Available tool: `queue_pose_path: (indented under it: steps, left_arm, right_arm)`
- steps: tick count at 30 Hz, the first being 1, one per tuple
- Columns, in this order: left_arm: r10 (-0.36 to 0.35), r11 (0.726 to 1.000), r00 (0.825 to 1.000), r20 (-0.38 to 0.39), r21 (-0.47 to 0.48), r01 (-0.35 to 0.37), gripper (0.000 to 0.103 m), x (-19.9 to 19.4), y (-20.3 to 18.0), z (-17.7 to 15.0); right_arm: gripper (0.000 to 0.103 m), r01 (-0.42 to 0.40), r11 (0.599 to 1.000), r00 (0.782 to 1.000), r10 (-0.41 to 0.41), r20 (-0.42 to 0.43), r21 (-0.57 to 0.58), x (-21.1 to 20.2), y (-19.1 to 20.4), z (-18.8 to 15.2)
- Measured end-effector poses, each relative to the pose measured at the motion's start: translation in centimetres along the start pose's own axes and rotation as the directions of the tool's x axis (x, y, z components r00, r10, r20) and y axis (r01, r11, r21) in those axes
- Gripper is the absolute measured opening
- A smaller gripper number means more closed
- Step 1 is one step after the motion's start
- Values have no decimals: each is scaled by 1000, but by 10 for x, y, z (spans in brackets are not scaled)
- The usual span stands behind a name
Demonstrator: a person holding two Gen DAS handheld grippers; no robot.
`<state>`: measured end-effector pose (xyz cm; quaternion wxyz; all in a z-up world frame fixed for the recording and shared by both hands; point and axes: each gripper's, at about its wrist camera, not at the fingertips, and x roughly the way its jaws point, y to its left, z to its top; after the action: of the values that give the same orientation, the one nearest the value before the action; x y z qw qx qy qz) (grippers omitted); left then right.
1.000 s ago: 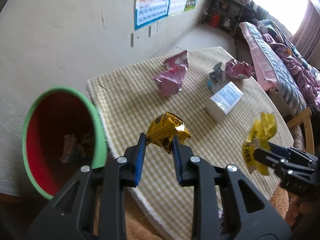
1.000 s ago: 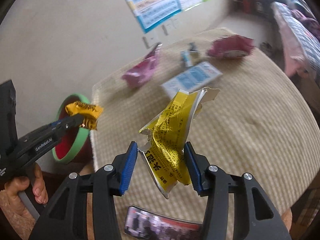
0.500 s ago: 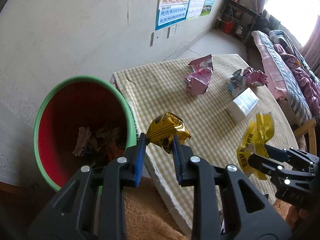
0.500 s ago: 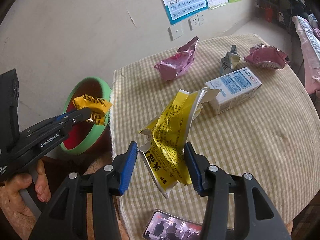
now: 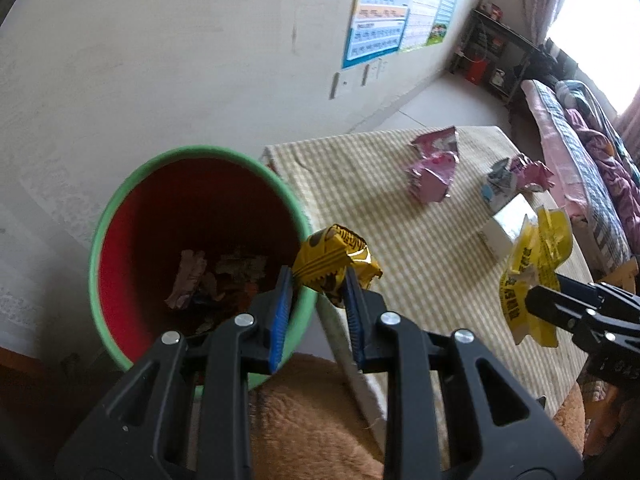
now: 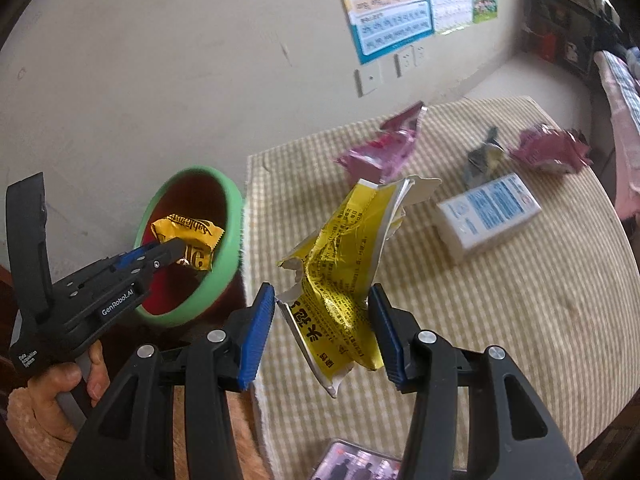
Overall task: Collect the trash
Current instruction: 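Carry both yellow wrappers over the red bucket with both grippers, then open both grippers over the red bucket, dropping the yellow wrappers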
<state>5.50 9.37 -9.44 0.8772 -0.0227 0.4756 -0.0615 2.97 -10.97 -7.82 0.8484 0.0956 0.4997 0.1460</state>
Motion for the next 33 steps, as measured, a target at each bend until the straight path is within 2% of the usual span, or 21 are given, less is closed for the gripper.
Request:
queue_pose_path:
  steps: [10, 22, 23, 24, 26, 29, 33]
  left_arm:
    - [82, 992, 997, 14, -94, -80, 25, -5, 53, -1]
    - [180, 963, 984, -3, -201, -177, 26, -9, 115, -8]
    - [199, 956, 980, -6, -218, -195, 33, -10, 119, -9]
    - [203, 953, 979, -8, -230, -199, 45, -10, 122, -9]
    - [208, 945, 978, -3, -258, -201, 54, -11, 127, -11]
    - [219, 942, 976, -7, -259, -214, 60, -11, 128, -13]
    - [205, 950, 979, -13, -240, -202, 62, -9, 119, -12]
  right_arm:
    - [47, -42, 991, 999, 40, -23, -126, 26, 51, 16]
    - [50, -192, 949, 981, 182, -62, -251, 66, 125, 48]
    - [54, -210, 943, 978, 199, -66, -257, 68, 130, 50]
    - [57, -223, 940, 975, 211, -71, -259, 68, 134, 50]
    - [63, -241, 936, 971, 231, -67, -258, 66, 138, 49]
    - [63, -256, 934, 967, 246, -70, -248, 66, 136, 48]
    - [65, -225, 954, 974, 223, -35, -200, 58, 112, 45]
